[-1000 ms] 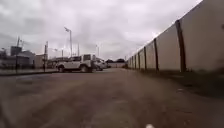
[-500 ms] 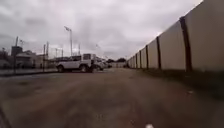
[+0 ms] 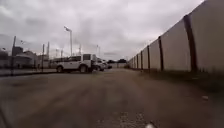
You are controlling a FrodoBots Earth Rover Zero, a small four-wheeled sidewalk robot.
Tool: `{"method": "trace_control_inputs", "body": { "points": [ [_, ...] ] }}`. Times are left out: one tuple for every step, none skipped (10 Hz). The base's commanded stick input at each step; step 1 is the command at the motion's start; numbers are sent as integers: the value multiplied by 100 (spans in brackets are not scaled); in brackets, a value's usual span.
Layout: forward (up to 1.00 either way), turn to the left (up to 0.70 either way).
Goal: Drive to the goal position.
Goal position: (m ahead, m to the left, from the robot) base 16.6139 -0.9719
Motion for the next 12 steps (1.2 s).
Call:
{"method": "trace_control_inputs", "body": {
  "points": [
    [70, 0],
    [70, 0],
    [70, 0],
    [70, 0],
    [70, 0],
    [70, 0],
    [70, 0],
    [70, 0],
    [70, 0],
    [70, 0],
    [70, 0],
    [70, 0]
  ]
}}
